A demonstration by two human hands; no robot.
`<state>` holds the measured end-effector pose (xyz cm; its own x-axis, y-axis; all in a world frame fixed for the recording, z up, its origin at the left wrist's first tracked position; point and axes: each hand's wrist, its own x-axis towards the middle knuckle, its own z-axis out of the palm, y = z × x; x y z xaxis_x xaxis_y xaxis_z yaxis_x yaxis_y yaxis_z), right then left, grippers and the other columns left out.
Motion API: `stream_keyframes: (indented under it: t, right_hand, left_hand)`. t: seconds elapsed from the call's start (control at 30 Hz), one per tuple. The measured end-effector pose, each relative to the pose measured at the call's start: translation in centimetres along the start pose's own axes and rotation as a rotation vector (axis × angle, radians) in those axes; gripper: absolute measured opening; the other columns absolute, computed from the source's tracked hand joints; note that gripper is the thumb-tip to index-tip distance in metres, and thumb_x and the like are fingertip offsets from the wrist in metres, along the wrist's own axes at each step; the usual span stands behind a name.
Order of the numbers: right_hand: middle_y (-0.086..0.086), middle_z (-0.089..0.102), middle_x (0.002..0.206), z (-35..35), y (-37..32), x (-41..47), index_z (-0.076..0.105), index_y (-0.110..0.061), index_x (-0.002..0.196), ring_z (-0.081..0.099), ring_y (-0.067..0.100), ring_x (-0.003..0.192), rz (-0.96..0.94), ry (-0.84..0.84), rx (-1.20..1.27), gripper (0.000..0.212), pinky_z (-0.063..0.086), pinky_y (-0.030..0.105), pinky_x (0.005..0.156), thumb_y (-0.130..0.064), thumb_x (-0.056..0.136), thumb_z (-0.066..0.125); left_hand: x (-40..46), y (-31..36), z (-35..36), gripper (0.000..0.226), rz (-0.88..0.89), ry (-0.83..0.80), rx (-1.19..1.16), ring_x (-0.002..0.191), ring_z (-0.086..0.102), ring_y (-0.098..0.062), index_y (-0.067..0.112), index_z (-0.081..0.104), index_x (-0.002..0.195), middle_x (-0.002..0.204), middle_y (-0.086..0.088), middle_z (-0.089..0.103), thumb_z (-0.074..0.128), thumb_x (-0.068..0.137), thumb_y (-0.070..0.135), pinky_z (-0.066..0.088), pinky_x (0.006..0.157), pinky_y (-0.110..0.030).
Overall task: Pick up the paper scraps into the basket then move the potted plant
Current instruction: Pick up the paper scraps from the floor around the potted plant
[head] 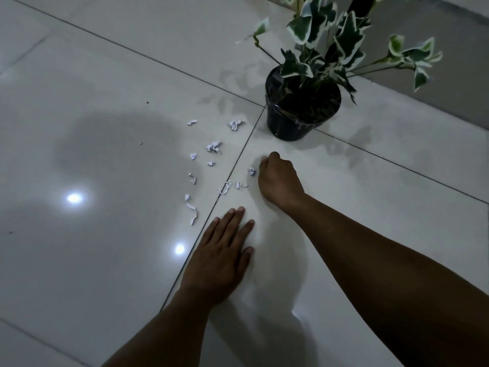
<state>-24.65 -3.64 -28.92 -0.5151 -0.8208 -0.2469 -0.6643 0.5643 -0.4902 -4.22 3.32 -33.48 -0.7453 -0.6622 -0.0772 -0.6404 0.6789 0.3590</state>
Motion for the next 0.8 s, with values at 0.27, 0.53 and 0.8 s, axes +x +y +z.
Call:
stream_keyframes:
  t: [0.27,0.53,0.8]
  right_hand:
    - [0.007,0.062,0.072,0.2,-0.9,1.0,0.05,-0.018,0.079,0.054,0.019,0.054,0.245,-0.129,0.628,0.025,0.046,0.032,0.054,-0.035,0.097,0.052]
    - [0.002,0.06,0.058,-0.3,-1.5,-0.4,0.072,-0.008,0.079,0.046,0.013,0.043,0.298,-0.161,0.805,0.048,0.04,0.024,0.048,-0.049,0.097,0.055]
    - [0.006,0.074,0.082,-0.3,-0.3,-0.1,0.071,-0.007,0.072,0.065,0.021,0.081,0.18,0.029,0.498,0.068,0.042,0.028,0.075,-0.052,0.104,0.031]
  left_hand:
    - [0.2,0.1,0.0,0.056,-0.002,0.01,0.012,0.155,0.007,-0.013,0.024,0.033,0.156,0.167,0.0,0.015,0.033,0.104,0.045,0.011,0.124,-0.037]
    - [0.1,0.1,-0.1,0.056,-0.003,-0.004,0.042,0.155,0.002,-0.011,0.026,0.029,0.157,0.167,0.002,0.011,0.03,0.105,0.047,0.004,0.125,-0.034]
    - [0.1,0.0,0.1,0.056,-0.004,-0.008,0.035,0.155,-0.001,-0.01,0.026,0.027,0.158,0.168,0.003,0.008,0.031,0.105,0.047,0.003,0.125,-0.034]
